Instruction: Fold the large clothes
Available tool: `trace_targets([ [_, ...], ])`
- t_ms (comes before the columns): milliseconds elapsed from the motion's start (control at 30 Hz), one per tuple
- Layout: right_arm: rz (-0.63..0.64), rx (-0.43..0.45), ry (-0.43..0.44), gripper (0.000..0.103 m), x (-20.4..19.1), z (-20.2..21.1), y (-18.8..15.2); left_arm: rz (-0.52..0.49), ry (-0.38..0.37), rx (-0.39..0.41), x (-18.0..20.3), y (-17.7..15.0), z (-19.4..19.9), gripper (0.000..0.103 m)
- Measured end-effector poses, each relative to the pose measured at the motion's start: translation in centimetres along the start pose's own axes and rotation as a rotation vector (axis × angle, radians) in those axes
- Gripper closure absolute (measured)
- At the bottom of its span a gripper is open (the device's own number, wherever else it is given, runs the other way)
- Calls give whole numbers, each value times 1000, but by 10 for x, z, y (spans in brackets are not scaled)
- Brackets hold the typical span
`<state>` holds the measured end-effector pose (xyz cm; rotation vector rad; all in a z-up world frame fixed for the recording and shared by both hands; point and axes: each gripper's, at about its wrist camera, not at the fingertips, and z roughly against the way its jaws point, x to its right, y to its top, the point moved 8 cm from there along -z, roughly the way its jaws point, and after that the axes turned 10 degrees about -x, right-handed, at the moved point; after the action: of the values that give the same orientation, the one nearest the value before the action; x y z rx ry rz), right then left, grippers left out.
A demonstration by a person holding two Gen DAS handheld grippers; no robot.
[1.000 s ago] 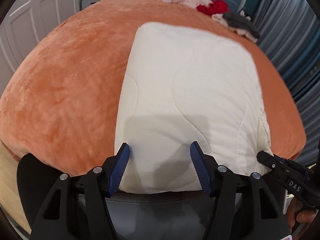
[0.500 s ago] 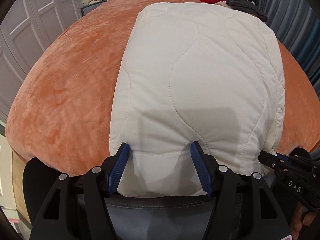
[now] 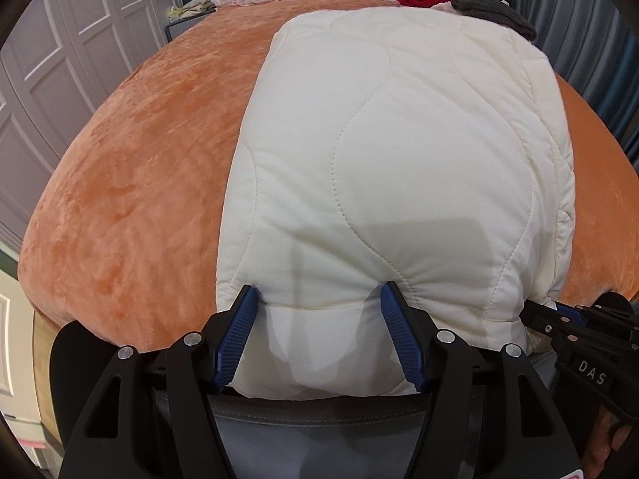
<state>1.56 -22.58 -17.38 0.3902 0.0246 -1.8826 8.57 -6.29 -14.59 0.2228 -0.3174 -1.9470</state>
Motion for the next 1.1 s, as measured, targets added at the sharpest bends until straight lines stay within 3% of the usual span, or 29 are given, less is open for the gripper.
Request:
trace_targets([
  [100, -64, -16, 61, 78, 2, 25, -4, 21, -58, -16, -10, 3, 14, 39],
  [167, -72, 37, 98, 67, 0, 54, -1, 56, -94, -10, -24, 8, 27, 39],
  [233, -63, 97, 67, 57, 1, 78, 7, 82, -100, 22, -37, 18, 40, 39],
  [300, -67, 156, 60, 56, 1, 100, 23, 105, -106, 56, -50, 36, 53, 39],
  [433, -139, 254, 130, 47, -3, 122, 71, 151, -144, 108, -63, 79, 66, 39],
  [500, -169, 295, 155, 40, -9, 123, 98, 154, -154, 146, -63, 105, 69, 39],
  [633, -264, 287, 245, 39, -17, 100, 142, 145, -130, 162, -58, 148, 62, 39],
  [733, -307, 274, 195, 38, -16, 71, 166, 157, -154, 141, -50, 174, 47, 39],
  [767, -323, 246, 172, 40, -15, 57, 170, 157, -153, 131, -45, 182, 39, 39],
  [833, -351, 203, 160, 78, -12, 38, 172, 148, -143, 117, -39, 191, 25, 39],
  [900, -356, 257, 179, 91, -11, 40, 170, 135, -136, 94, -32, 194, 8, 39],
  [1000, -318, 314, 64, 93, 1, 38, 166, 122, -128, 49, -22, 192, -23, 39],
  [1100, -310, 274, 21, 92, 16, 9, 161, 111, -105, 45, -14, 185, -46, 38],
])
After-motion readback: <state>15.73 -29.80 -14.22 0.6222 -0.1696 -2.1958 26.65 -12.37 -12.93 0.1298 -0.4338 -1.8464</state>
